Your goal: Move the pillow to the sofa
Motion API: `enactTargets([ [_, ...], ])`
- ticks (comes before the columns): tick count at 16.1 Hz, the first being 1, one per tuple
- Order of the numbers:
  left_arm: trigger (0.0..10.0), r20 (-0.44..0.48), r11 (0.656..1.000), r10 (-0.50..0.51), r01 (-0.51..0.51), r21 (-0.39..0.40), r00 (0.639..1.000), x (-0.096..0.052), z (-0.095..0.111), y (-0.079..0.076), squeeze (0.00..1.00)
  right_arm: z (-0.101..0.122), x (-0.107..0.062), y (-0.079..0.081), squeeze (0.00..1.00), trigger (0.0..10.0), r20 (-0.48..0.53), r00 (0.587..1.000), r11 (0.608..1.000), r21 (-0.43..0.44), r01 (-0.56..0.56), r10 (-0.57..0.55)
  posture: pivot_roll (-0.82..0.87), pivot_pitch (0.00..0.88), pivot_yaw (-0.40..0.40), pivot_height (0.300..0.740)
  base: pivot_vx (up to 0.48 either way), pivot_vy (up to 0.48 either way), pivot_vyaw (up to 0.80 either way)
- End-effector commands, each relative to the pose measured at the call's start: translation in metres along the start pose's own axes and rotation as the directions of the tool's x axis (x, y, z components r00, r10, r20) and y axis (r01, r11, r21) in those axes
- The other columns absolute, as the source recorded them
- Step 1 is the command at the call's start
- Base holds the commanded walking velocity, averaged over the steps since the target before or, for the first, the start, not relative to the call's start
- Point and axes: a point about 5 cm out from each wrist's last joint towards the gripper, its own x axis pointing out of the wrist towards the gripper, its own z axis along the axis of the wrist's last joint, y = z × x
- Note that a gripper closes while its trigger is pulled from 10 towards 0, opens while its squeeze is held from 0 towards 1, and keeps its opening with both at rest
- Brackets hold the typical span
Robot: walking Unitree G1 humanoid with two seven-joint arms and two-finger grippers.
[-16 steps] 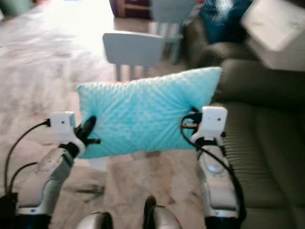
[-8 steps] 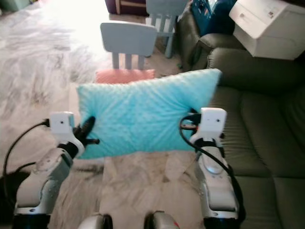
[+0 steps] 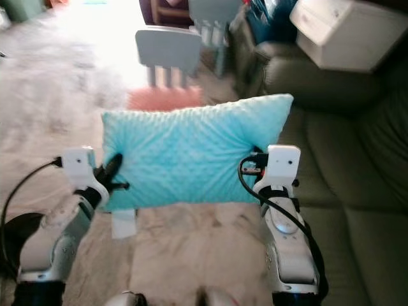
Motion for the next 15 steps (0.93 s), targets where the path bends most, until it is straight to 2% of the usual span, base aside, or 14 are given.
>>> enactTargets([
  [1,10.0,-0.013,1.000,0.009,-0.009,-0.010,1.000,0.000,-0.003,0.002,0.00,0.003,-0.001,-0.007,0.00,10.0,0.015,1.000,1.000,-0.009,0.027,-0.027,-0.06,0.166,-0.060,0.740,0.000,0.000,0.00],
  [4,10.0,-0.015,0.999,0.041,-0.041,0.017,0.999,0.001,0.000,0.011,0.00,0.003,-0.002,-0.009,0.00,10.0,0.011,0.999,0.999,-0.003,0.036,-0.036,-0.06,0.166,-0.057,0.740,0.000,0.000,0.00],
  [6,10.0,-0.026,0.997,0.044,-0.042,0.069,0.999,0.001,0.000,0.018,0.00,0.002,-0.002,-0.008,0.00,10.0,0.010,0.999,0.999,-0.001,0.036,-0.036,-0.06,0.165,-0.055,0.740,0.000,0.000,0.00],
  [7,10.0,0.016,0.994,0.055,-0.056,0.091,0.998,0.003,0.005,0.026,0.00,0.001,-0.001,-0.009,0.00,10.0,-0.002,0.999,0.999,-0.001,0.039,-0.039,-0.06,0.164,-0.054,0.740,0.000,0.000,-0.63],
  [9,10.0,0.010,0.994,0.076,-0.077,0.080,0.997,0.005,0.008,0.032,0.00,0.000,-0.001,-0.009,0.00,10.0,-0.006,0.999,0.999,0.004,0.041,-0.041,-0.06,0.165,-0.054,0.740,0.000,0.000,-0.80],
  [11,10.0,0.020,0.988,0.098,-0.099,0.115,0.995,0.006,0.011,0.035,0.00,0.000,-0.001,-0.009,0.00,10.0,-0.006,0.999,0.999,0.004,0.041,-0.041,-0.06,0.165,-0.053,0.740,0.000,0.000,-0.80],
  [12,10.0,0.014,0.995,0.088,-0.089,0.034,0.996,0.007,0.011,0.034,0.00,0.000,-0.001,-0.010,0.00,10.0,-0.007,0.999,0.999,0.003,0.043,-0.043,-0.06,0.163,-0.054,0.740,0.000,0.000,-0.80],
  [15,10.0,0.015,0.998,0.053,-0.053,0.027,0.999,0.009,0.011,0.029,0.00,0.001,0.001,-0.011,0.00,10.0,-0.006,0.999,0.999,0.002,0.045,-0.045,-0.06,0.159,-0.054,0.740,0.000,0.000,-0.80],
])
